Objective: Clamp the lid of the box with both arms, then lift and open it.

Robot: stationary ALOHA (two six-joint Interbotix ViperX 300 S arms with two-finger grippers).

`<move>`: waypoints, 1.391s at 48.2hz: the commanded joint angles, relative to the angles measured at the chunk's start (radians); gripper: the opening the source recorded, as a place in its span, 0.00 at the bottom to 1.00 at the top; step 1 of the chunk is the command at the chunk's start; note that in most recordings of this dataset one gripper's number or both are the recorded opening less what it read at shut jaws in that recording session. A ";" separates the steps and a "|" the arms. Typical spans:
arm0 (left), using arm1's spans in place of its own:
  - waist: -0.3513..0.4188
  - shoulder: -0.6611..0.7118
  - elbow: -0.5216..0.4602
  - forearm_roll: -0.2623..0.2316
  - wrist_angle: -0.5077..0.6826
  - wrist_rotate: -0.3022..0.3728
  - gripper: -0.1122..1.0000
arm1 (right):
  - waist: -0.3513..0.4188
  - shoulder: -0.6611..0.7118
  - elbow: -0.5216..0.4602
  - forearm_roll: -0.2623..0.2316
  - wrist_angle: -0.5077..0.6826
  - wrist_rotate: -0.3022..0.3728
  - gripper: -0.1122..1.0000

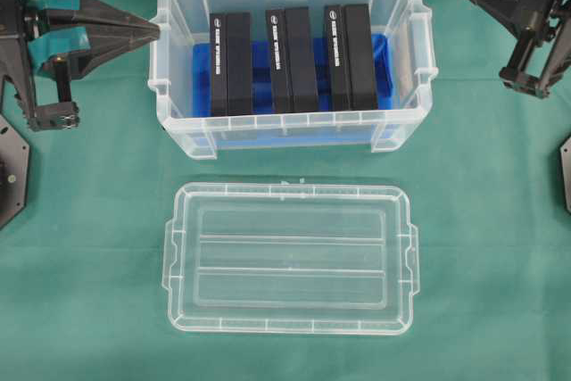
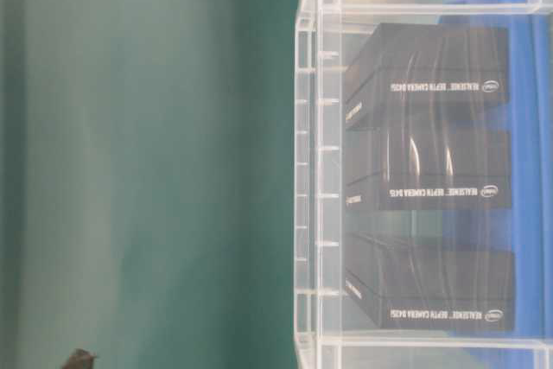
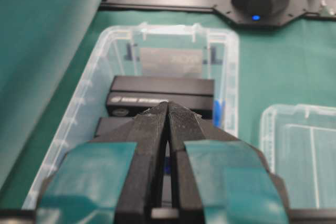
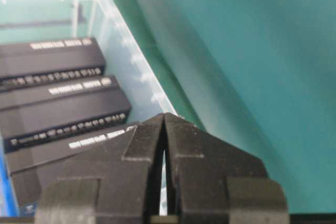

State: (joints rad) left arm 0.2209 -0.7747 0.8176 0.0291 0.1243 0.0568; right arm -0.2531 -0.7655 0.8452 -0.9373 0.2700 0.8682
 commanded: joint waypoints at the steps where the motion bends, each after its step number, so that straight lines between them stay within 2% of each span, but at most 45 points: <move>1: 0.012 -0.014 0.011 -0.002 -0.037 0.000 0.11 | -0.032 -0.003 0.005 -0.003 -0.052 0.002 0.10; 10: 0.028 -0.025 0.051 -0.006 -0.064 -0.002 0.11 | -0.063 -0.002 0.029 0.000 -0.114 0.002 0.10; 67: 0.028 -0.023 0.052 -0.009 -0.077 -0.008 0.11 | -0.063 -0.002 0.029 0.003 -0.120 0.003 0.10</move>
State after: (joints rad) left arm 0.2454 -0.7977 0.8820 0.0230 0.0552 0.0506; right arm -0.3145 -0.7670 0.8882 -0.9373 0.1595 0.8682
